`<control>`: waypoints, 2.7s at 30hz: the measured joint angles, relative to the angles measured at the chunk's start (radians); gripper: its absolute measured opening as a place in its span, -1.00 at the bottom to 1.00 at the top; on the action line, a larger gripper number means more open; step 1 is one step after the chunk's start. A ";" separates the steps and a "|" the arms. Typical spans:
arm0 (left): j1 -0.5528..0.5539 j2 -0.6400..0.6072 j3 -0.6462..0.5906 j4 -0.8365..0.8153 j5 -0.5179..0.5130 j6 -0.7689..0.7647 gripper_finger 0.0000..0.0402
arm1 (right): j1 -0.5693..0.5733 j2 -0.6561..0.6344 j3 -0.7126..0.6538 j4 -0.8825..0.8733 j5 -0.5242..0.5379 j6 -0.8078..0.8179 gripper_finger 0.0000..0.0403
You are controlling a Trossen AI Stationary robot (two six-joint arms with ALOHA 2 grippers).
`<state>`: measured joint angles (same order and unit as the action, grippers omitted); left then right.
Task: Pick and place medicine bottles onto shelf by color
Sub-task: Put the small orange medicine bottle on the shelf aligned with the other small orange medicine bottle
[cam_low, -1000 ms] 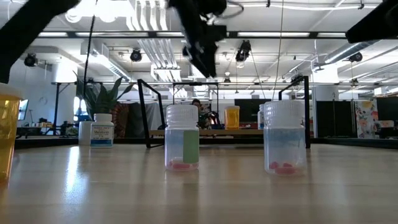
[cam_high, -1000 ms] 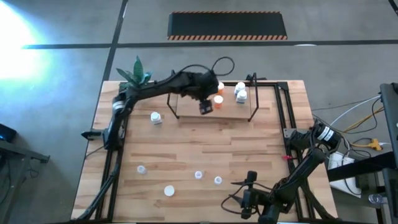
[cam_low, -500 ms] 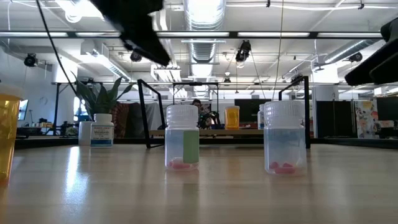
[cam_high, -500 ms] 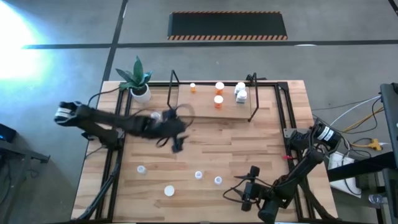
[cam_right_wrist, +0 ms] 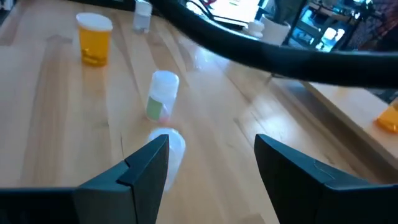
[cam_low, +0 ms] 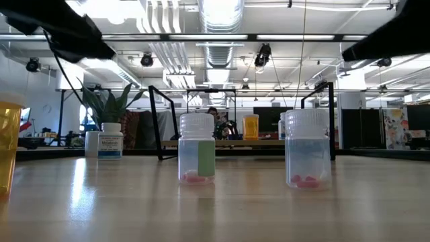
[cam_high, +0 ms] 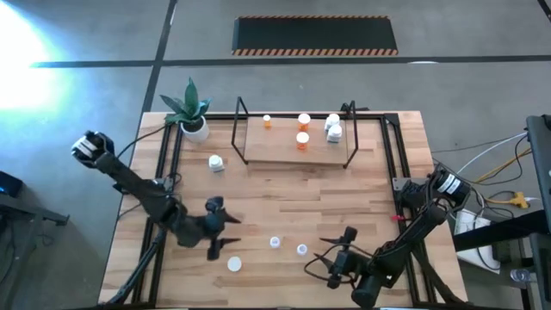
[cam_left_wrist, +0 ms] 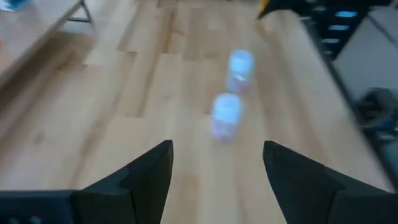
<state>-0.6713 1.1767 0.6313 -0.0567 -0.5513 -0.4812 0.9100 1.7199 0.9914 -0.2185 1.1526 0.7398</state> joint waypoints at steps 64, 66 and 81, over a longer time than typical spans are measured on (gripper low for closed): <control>-0.120 0.280 0.076 -0.150 -0.289 -0.193 0.16 | 0.201 -0.059 0.184 -0.770 -1.255 0.793 -0.39; -0.120 0.280 0.076 -0.149 -0.292 -0.193 0.16 | 0.192 -0.059 0.184 -0.770 -1.248 0.791 -0.46; -0.089 0.280 0.076 -0.135 -0.292 -0.185 0.16 | -0.240 -0.063 0.331 -0.771 -1.077 0.166 -0.45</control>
<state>-0.7607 1.4563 0.7074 -0.1917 -0.8438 -0.6659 0.6702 1.6569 1.3224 -0.9898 0.0761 0.9057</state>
